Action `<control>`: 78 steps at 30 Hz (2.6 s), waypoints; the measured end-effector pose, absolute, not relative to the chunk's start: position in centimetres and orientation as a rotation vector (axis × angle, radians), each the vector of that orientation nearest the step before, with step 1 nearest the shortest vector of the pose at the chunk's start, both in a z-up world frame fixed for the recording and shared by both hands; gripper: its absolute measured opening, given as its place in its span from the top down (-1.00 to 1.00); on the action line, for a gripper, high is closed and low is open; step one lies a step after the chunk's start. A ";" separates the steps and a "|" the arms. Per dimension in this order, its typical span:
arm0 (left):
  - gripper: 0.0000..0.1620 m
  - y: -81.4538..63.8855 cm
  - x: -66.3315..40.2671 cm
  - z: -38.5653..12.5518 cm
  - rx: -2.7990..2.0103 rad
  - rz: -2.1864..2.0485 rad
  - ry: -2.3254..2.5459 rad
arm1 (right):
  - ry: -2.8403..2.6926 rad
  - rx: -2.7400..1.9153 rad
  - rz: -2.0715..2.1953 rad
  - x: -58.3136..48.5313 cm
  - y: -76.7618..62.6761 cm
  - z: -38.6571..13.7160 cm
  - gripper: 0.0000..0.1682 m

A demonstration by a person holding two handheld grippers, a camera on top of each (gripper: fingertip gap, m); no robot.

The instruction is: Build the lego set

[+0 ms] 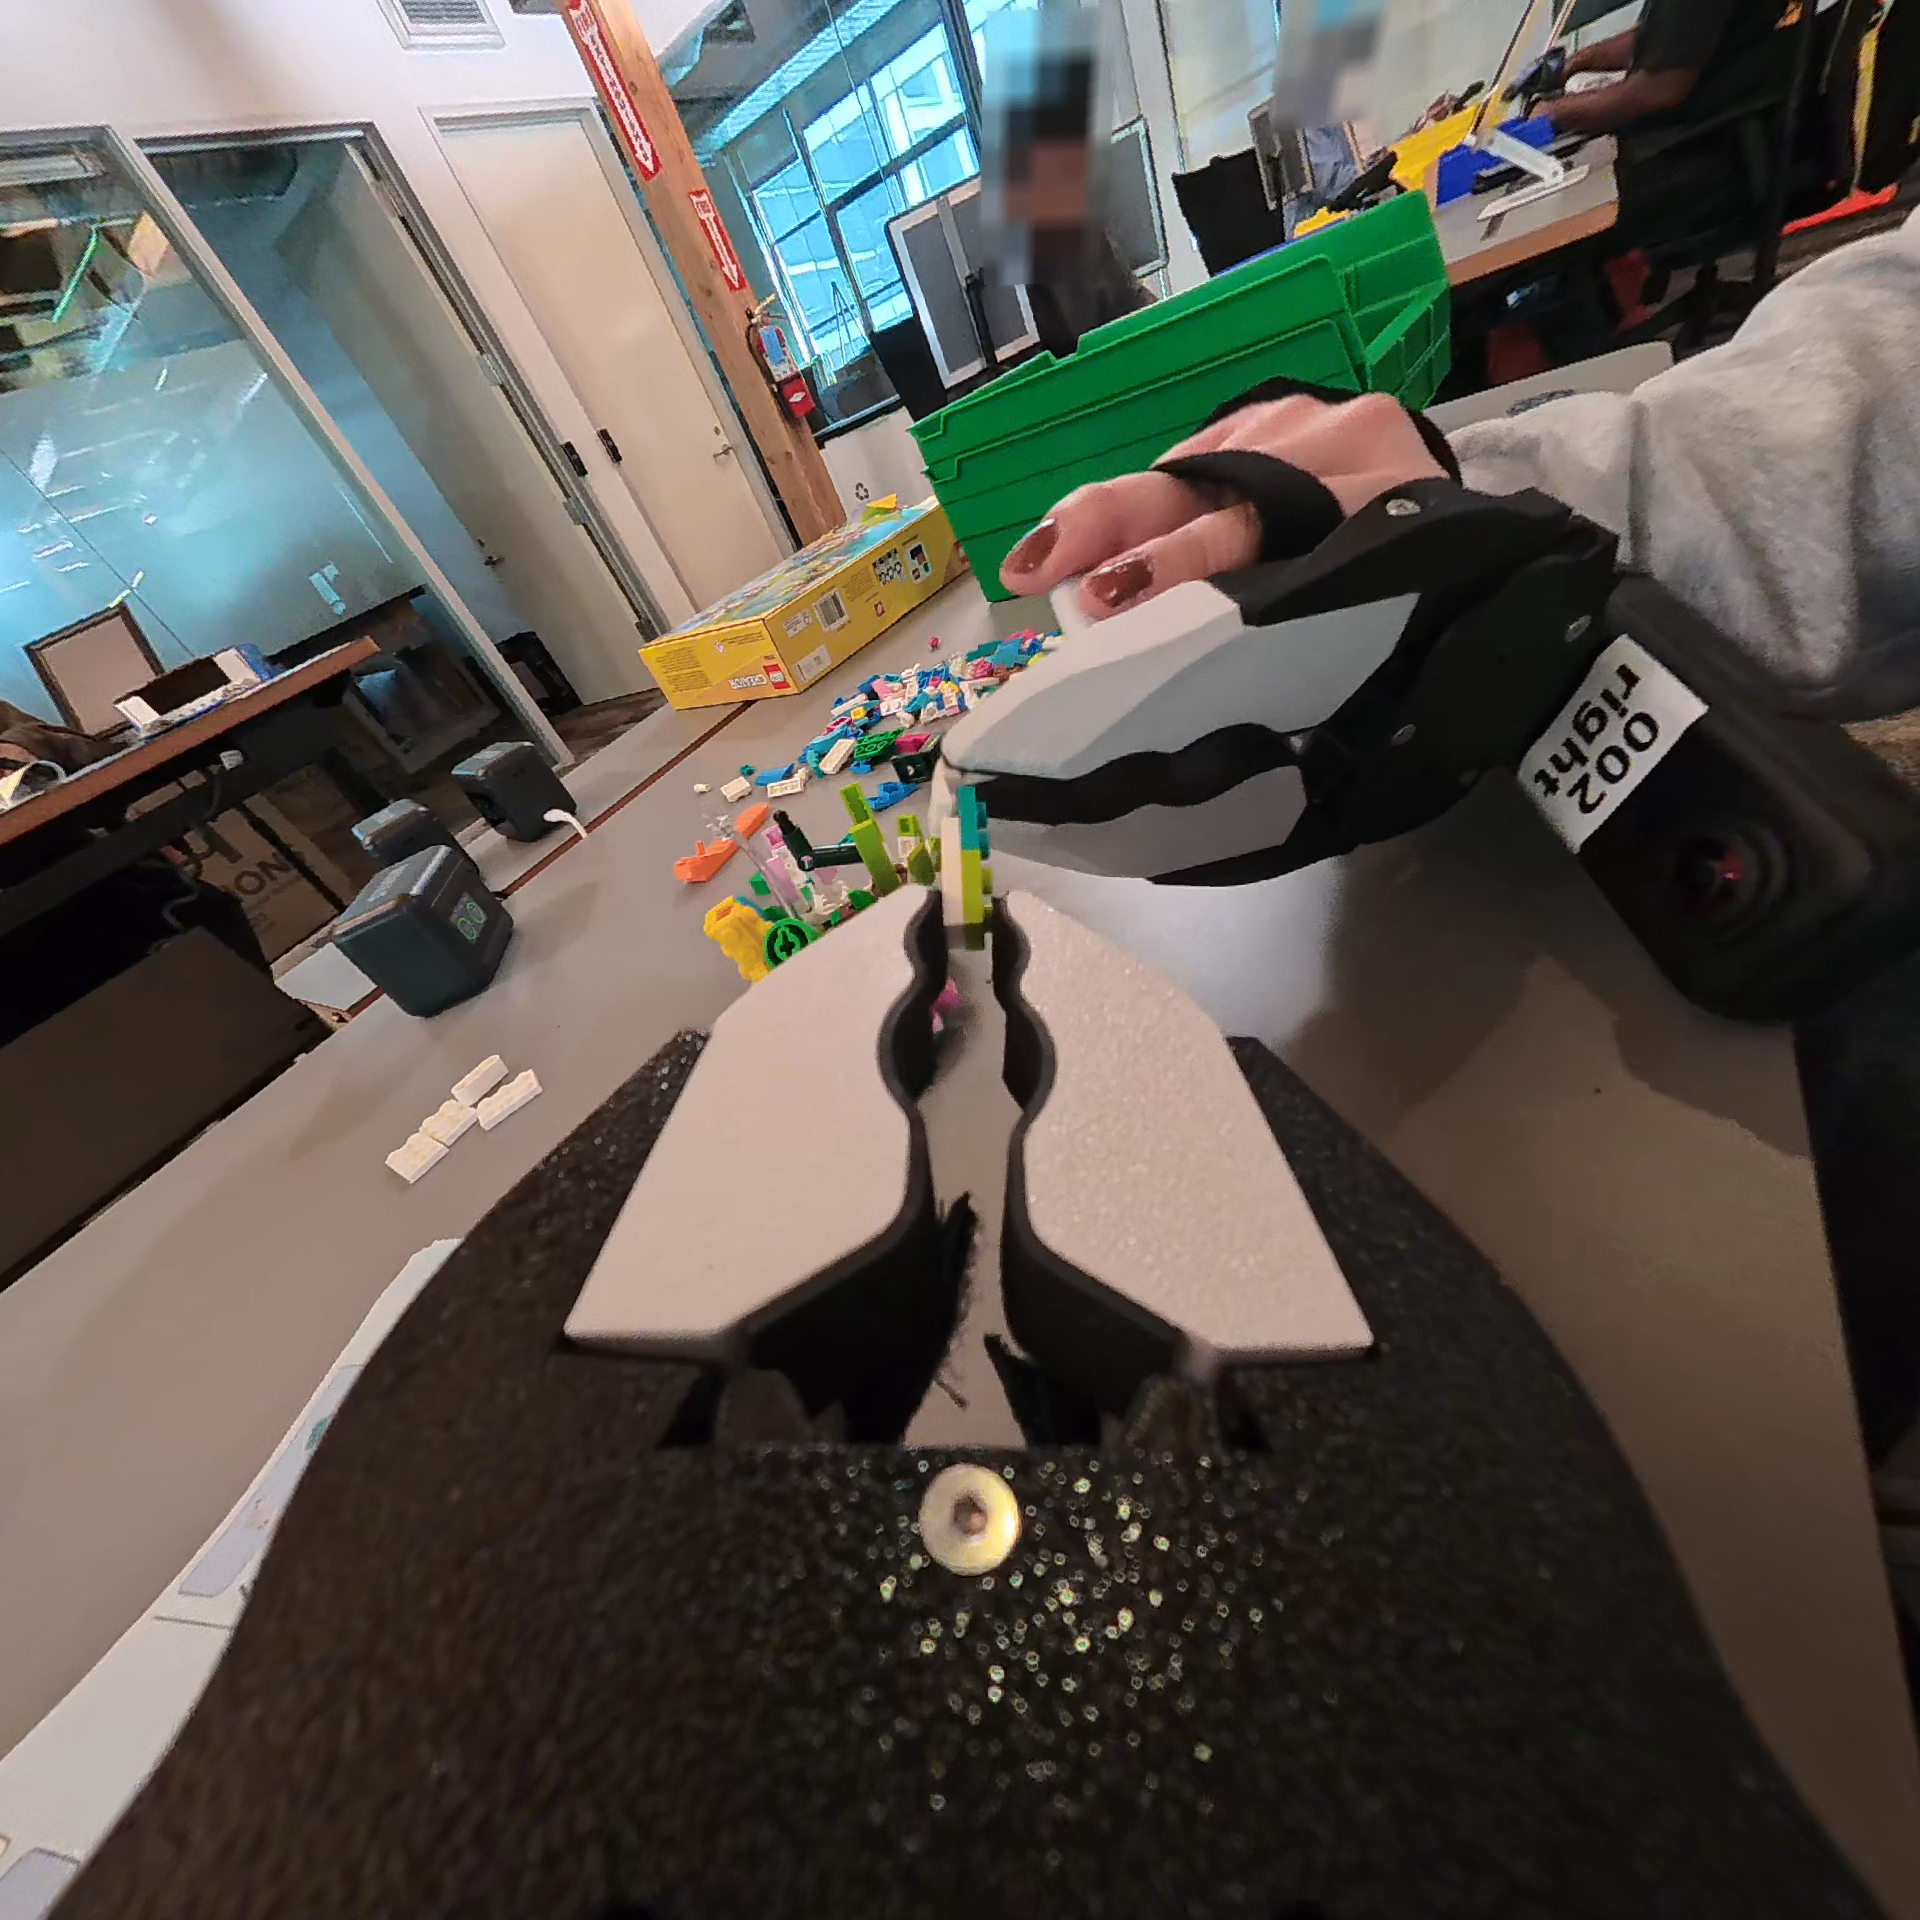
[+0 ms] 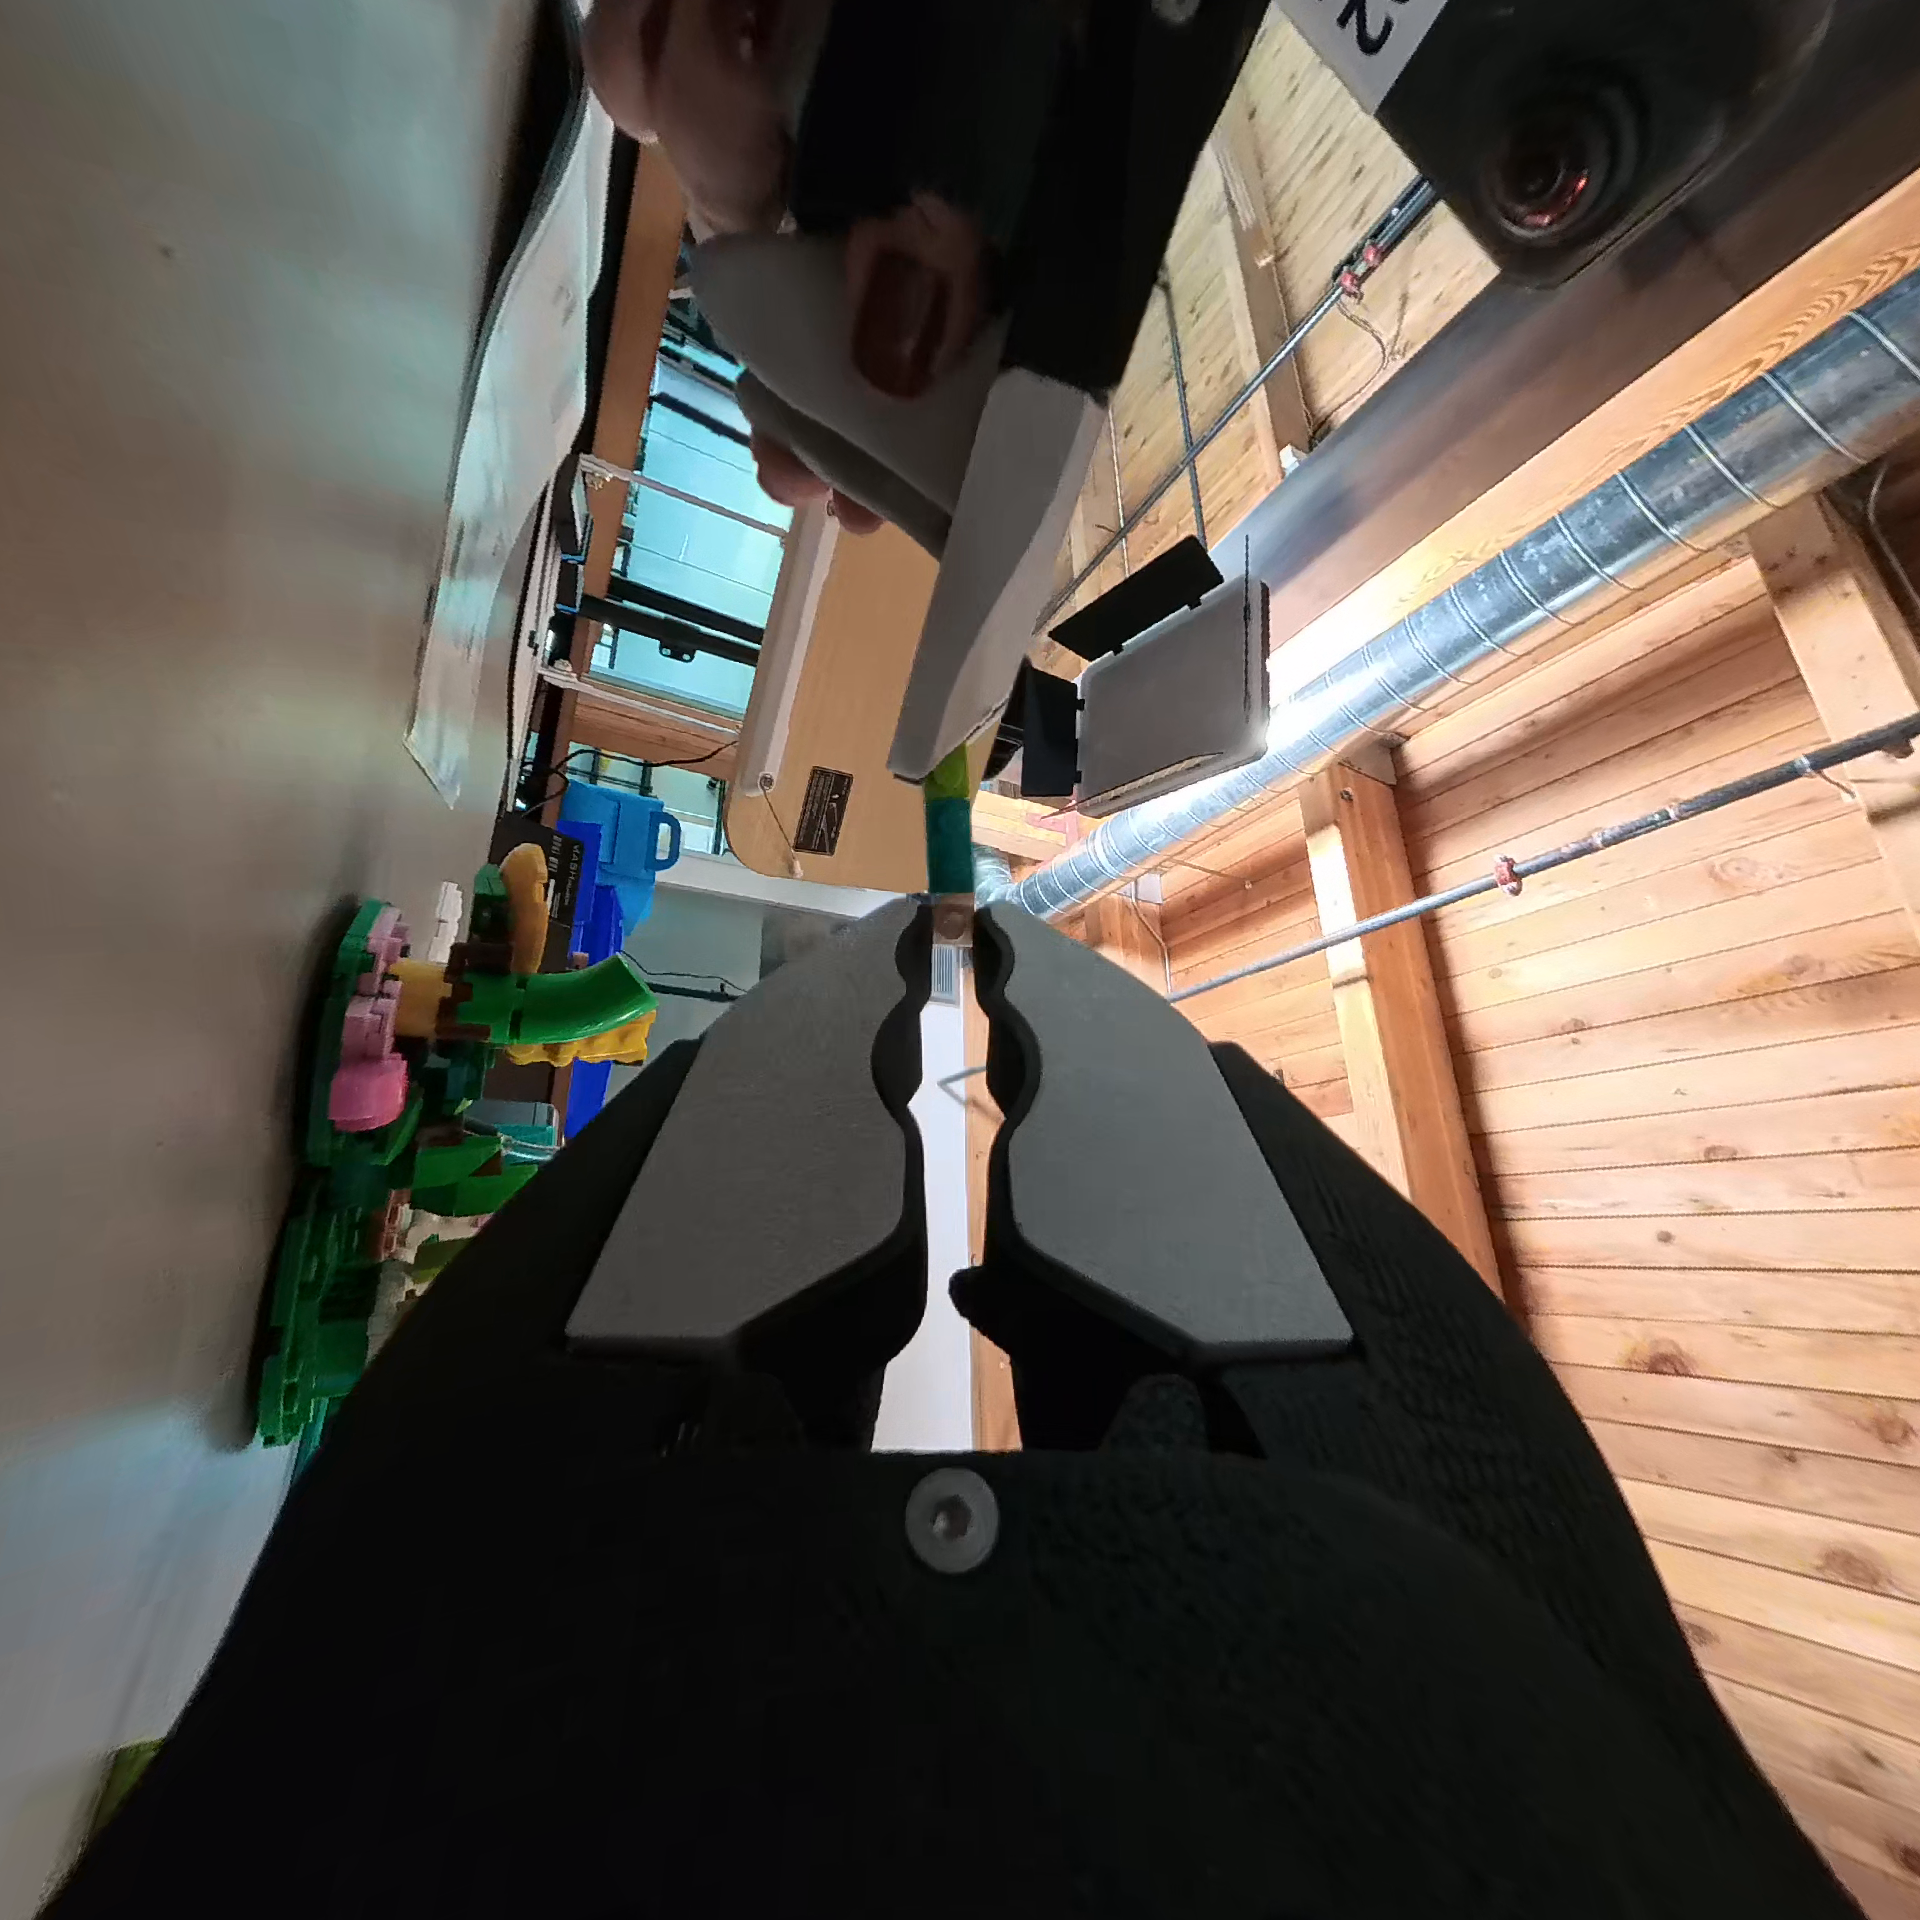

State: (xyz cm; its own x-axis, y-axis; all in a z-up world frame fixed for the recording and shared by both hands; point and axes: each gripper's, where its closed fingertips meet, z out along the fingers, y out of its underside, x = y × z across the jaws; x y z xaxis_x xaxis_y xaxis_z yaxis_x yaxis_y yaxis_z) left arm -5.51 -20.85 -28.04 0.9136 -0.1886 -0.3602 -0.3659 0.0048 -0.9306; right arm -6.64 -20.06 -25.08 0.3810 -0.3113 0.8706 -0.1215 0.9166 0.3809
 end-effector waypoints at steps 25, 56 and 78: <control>0.91 -20.8 -5.4 -28.4 -1.591 0.156 0.468 | -1.254 0.510 -0.153 -6.3 -20.2 -25.7 0.93; 0.90 -22.3 -3.8 -27.5 -1.439 0.180 0.678 | -1.250 0.803 -0.183 -4.1 -22.0 -25.2 0.93; 0.90 -24.3 -1.7 -22.7 -1.200 0.589 0.897 | -1.036 1.031 -0.289 -1.8 -24.2 -20.9 0.93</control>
State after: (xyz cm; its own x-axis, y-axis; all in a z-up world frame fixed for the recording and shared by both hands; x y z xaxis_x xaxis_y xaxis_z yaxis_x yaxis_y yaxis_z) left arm -1.66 -24.30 -22.71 0.5381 -0.0659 -0.8403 -0.7974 0.2833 -0.5329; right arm -1.78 -24.24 -20.91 0.5210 -0.6355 0.5699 -0.2490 0.5254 0.8136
